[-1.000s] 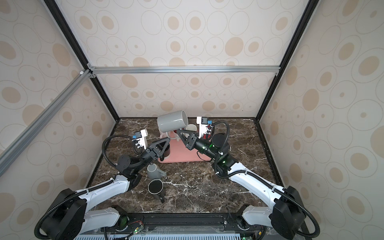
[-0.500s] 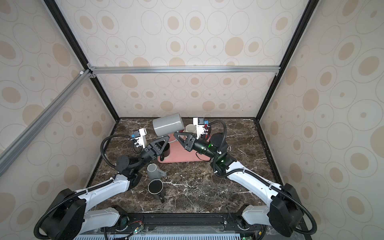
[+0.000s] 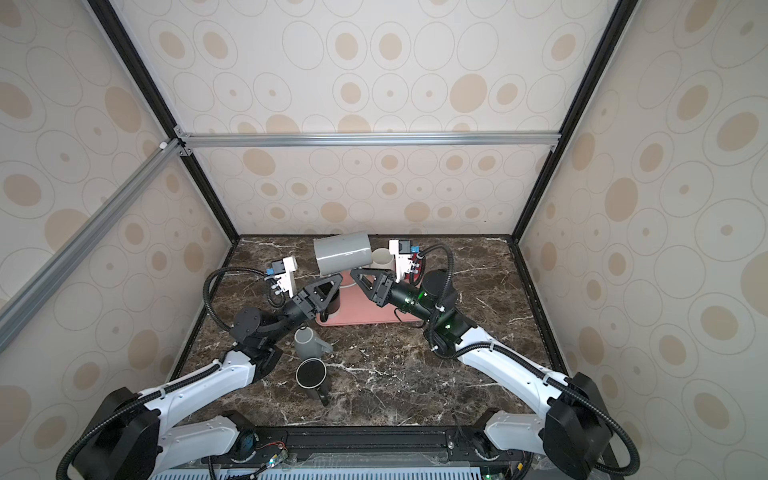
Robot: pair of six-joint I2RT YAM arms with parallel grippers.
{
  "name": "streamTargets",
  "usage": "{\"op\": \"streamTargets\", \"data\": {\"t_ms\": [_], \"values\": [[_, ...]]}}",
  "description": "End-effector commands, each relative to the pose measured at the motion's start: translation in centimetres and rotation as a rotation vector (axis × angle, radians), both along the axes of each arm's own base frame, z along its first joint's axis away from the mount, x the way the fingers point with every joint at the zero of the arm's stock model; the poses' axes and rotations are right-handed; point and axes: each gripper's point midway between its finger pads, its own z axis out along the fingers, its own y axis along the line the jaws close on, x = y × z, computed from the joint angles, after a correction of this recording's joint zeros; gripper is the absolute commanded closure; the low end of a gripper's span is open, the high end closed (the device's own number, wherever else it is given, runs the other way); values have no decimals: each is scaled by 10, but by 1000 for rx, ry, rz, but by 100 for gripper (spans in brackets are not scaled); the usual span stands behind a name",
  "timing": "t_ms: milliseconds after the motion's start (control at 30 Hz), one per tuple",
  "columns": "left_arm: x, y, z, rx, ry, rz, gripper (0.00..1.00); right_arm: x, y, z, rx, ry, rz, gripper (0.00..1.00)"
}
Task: Turn the mug right side up
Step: 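Close the left gripper on the grey mug's handle while right holds, then turn the grey mug upright with the left gripper while the right gripper opens and withdraws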
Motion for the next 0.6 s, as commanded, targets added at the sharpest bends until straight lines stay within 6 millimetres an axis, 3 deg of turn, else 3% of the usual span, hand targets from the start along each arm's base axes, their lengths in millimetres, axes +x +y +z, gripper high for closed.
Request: {"op": "streamTargets", "data": {"t_ms": [0, 233, 567], "values": [[10, 9, 22, 69, -60, 114, 100, -9, -13, 18, 17, -57, -38, 60], [25, 11, 4, 258, 21, 195, 100, -4, -31, -20, -109, 10, -144, 51], [58, 10, -56, 587, 238, 259, 100, -4, -57, -68, -268, 86, -258, 49]]}}
